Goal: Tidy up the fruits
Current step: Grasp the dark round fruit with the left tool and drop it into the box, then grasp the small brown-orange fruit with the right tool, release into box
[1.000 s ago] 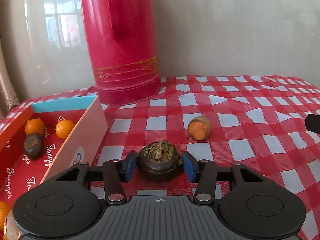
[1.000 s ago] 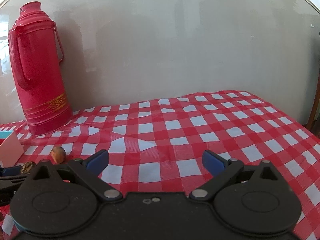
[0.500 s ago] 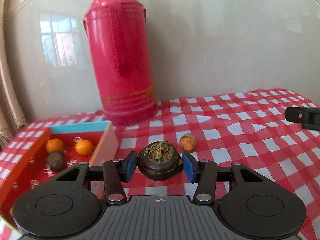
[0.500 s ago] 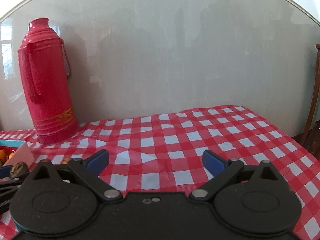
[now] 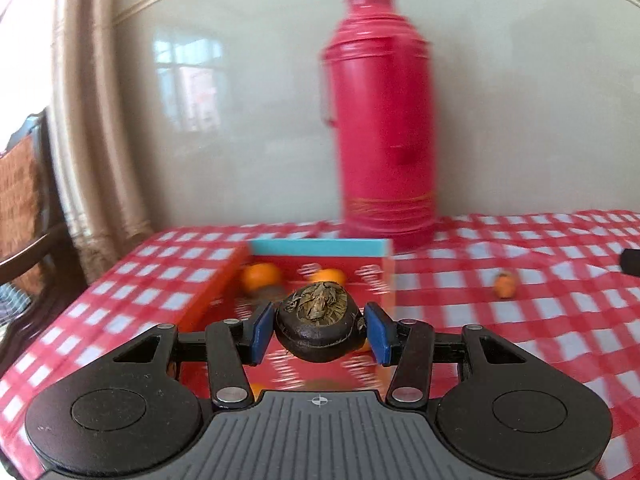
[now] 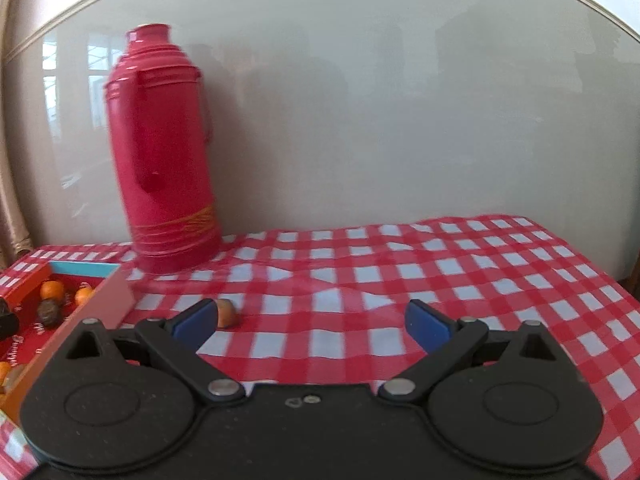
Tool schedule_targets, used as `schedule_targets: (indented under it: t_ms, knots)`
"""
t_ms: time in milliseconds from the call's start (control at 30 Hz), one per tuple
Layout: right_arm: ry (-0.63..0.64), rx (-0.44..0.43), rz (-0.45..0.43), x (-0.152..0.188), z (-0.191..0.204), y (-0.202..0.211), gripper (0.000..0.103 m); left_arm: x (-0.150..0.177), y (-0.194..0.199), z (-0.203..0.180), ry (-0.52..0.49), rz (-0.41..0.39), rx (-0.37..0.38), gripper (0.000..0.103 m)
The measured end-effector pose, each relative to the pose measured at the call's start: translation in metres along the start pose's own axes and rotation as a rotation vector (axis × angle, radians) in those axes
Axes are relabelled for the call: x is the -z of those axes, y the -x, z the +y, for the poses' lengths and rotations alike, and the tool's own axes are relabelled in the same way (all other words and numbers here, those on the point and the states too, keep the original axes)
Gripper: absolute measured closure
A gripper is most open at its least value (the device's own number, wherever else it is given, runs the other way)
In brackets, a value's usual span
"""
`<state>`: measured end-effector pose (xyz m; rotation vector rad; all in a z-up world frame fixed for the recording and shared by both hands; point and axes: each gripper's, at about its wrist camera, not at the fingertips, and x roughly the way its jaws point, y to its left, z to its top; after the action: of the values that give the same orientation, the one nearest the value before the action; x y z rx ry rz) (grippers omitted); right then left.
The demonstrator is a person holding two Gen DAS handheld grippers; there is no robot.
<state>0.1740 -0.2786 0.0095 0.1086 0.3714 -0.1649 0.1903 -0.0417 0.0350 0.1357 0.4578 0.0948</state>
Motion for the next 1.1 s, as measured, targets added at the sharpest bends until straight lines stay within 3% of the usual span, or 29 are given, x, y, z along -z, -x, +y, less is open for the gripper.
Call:
schedule_targets:
  t_ms: [200, 267, 300, 367, 633, 1100]
  knots:
    - [0.038, -0.036, 0.0, 0.001, 0.029, 0.002, 0.008, 0.009, -0.013, 0.043, 0.054, 0.045, -0.059, 0.052]
    - [0.052, -0.038, 0.003, 0.003, 0.034, 0.001, 0.008, 0.01, -0.016, 0.049, 0.062, 0.059, -0.058, 0.006]
    - [0.056, -0.038, 0.007, 0.004, 0.036, 0.001, 0.008, 0.01, -0.012, 0.049, 0.063, 0.026, -0.072, 0.0]
    - [0.06, -0.039, 0.014, 0.005, 0.036, -0.001, 0.008, 0.008, -0.005, 0.049, 0.051, -0.021, -0.089, 0.0]
    - [0.067, -0.035, 0.012, 0.006, 0.033, -0.003, 0.008, 0.006, 0.002, 0.044, 0.047, -0.053, -0.081, 0.0]
    - [0.109, -0.056, 0.031, 0.008, 0.054, -0.033, 0.009, 0.018, -0.011, 0.075, 0.062, -0.032, -0.137, 0.0]
